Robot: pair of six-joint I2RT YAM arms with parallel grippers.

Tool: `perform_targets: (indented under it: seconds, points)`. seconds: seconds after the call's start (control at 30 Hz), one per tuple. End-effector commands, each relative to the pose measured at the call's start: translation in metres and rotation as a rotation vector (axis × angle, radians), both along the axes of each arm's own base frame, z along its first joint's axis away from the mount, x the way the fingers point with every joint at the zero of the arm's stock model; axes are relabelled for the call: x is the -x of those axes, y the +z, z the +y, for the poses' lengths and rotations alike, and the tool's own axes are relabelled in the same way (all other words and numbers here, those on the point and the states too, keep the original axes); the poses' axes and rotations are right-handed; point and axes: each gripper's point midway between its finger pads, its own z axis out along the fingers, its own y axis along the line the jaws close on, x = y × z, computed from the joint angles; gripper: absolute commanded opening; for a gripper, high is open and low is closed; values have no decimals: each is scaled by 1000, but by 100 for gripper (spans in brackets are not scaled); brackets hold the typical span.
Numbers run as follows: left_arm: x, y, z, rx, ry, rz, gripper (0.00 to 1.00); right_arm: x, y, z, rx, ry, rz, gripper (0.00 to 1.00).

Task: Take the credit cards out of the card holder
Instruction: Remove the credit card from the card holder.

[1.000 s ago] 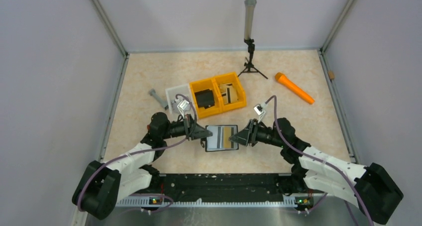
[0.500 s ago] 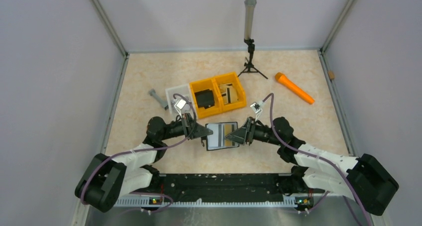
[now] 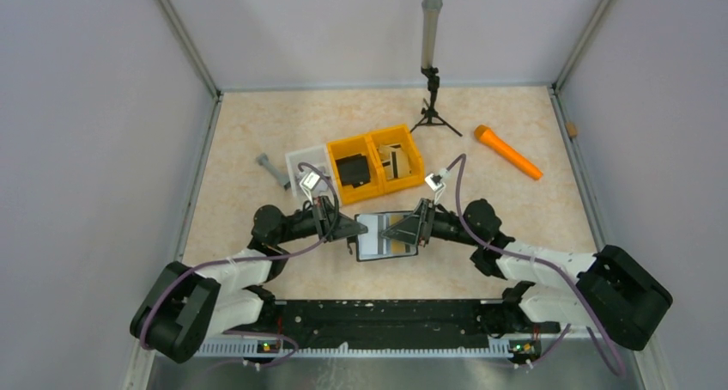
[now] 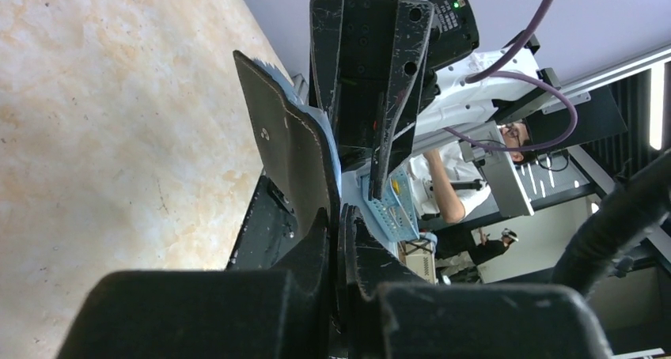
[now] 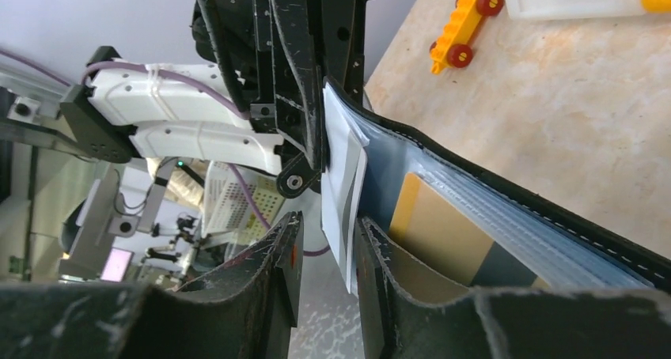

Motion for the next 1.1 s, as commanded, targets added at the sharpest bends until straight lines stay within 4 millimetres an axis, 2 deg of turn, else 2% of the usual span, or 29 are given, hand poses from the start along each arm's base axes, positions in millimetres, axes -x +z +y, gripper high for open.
perform_targets:
  seconds: [0.0,0.1,0.27,0.4,0.53,0.57,0.63,0.73,1.07]
  points:
    - [6,15,2,49,-6,-82,0,10,48,4,-151,53,-91,28]
    - [7,17,3,60,-1,-79,0,10,52,2,-173,46,-94,25]
    - [7,21,3,69,2,-83,0,12,57,9,-198,80,-84,29]
    - [7,22,2,68,-7,-82,7,13,55,14,-208,98,-64,29]
    - [6,16,2,58,-2,-68,22,13,55,14,-223,99,-59,26]
    - [7,15,2,57,-4,-66,23,13,55,13,-222,95,-59,26]
    - [6,14,2,54,-1,-65,19,12,52,13,-216,86,-50,25]
    - [5,10,2,44,2,-60,4,12,52,12,-213,80,-49,23]
    - [5,15,2,51,-3,-70,2,12,43,0,-213,39,-27,21]
